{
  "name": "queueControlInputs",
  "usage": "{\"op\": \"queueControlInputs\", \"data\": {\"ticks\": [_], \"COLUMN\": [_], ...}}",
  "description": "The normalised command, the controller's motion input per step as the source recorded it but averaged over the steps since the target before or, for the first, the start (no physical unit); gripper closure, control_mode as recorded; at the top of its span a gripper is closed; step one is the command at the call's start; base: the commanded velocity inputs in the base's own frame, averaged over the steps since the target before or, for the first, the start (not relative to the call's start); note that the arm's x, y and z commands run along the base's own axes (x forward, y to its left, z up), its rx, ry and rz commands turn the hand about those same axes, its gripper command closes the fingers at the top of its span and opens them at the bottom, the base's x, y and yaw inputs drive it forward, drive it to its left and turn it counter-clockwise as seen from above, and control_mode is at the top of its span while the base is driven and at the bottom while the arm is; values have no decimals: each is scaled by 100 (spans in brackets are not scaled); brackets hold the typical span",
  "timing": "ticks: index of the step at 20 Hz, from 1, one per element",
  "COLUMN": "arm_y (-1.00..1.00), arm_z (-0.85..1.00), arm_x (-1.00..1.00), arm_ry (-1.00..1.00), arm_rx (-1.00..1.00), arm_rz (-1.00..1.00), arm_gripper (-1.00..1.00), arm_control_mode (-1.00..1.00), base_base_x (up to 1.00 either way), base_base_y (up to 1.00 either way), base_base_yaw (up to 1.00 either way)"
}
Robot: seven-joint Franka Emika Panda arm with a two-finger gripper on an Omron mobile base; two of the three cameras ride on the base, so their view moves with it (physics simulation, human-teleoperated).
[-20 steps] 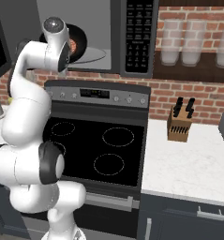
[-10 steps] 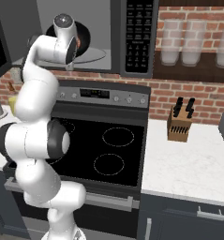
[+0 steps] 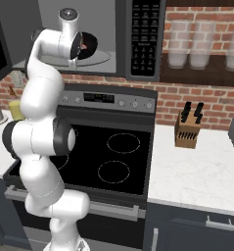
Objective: Open the microwave, place the bowl with waffle inside the microwave, then close the microwave door and turn it on.
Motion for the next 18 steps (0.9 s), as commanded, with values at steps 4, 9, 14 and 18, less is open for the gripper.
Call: {"op": "queueControlInputs", "data": {"ticks": [4,9,14,18], "arm_y": [0,0,0,-7], "arm_z": [-27,-14,0,0], "arm_x": [0,-20,-82,-100], "arm_ry": [0,-14,-14,-1], "arm_rx": [0,0,0,0], "arm_rz": [-1,-1,0,0], "arm_gripper": [-100,-100,-100,-100], "arm_control_mode": [-100,-100,-100,-100], "base_base_x": [0,0,0,0], "base_base_y": [0,0,0,0], "base_base_yaw": [0,0,0,0]}}
